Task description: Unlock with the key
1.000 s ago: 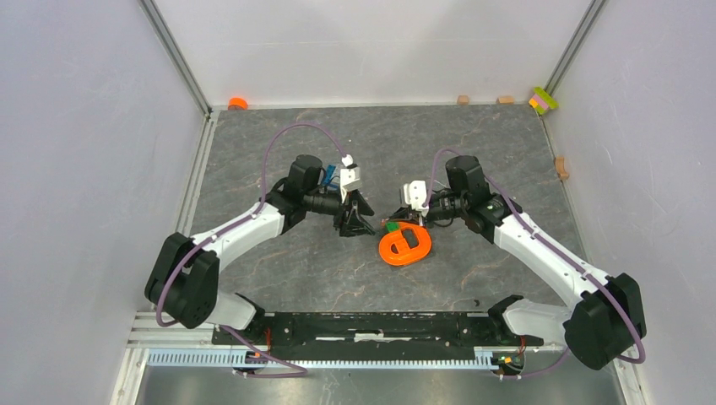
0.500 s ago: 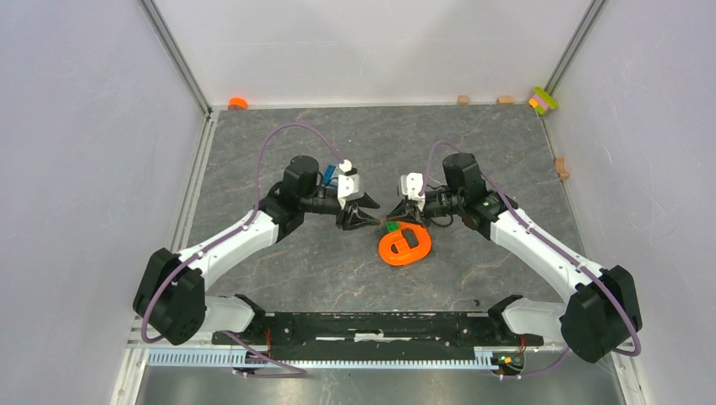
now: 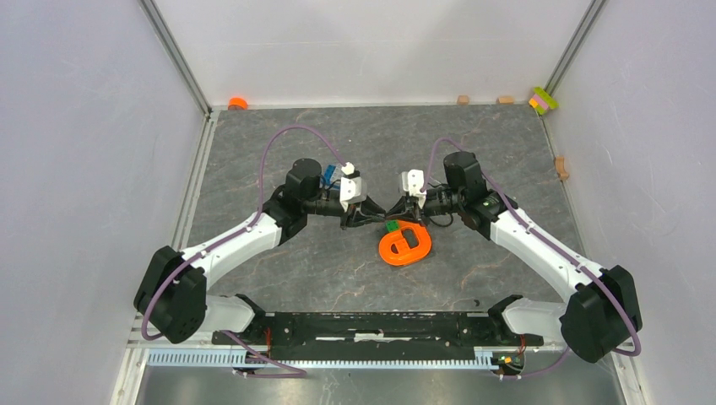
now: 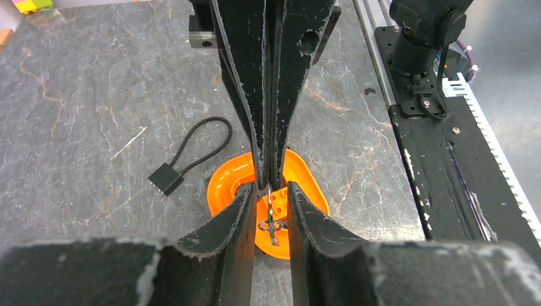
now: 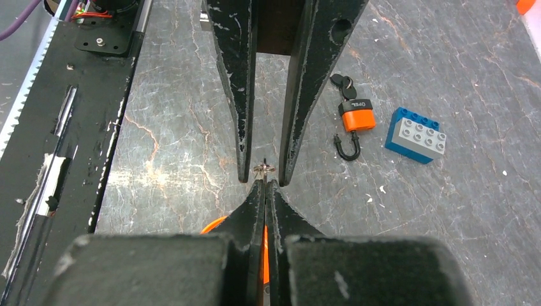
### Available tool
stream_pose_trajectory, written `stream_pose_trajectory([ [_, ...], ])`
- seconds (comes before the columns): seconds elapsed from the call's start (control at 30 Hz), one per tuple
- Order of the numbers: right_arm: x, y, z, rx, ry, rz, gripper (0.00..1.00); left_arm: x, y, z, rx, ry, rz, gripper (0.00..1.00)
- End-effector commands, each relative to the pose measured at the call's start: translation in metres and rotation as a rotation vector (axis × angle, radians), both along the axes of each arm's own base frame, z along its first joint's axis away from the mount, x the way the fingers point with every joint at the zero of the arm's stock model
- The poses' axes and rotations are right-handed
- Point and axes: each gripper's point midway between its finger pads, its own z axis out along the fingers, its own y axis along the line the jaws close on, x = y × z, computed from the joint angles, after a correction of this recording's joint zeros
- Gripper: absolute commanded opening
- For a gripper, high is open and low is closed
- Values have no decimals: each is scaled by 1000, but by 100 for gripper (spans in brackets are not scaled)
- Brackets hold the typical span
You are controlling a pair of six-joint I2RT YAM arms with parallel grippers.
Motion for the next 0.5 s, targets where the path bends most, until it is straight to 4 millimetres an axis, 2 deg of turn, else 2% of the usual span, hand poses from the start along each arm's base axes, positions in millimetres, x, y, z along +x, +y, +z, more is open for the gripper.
stream_pose_trajectory([
  [0.0,3,2,10,33,-17,6,0,-7,0,-3,3,-13,-34,31],
  [0.1,2,1,10,33,-18,3,0,-6,1,-4,7,-18,-23,30],
  [0.33,3,-1,12,37,-23,-4,0,-4,0,-6,11,-5,-19,19],
  [0.47,4,-2,14,40,-28,-8,0,-5,0,-9,18,1,-20,21],
])
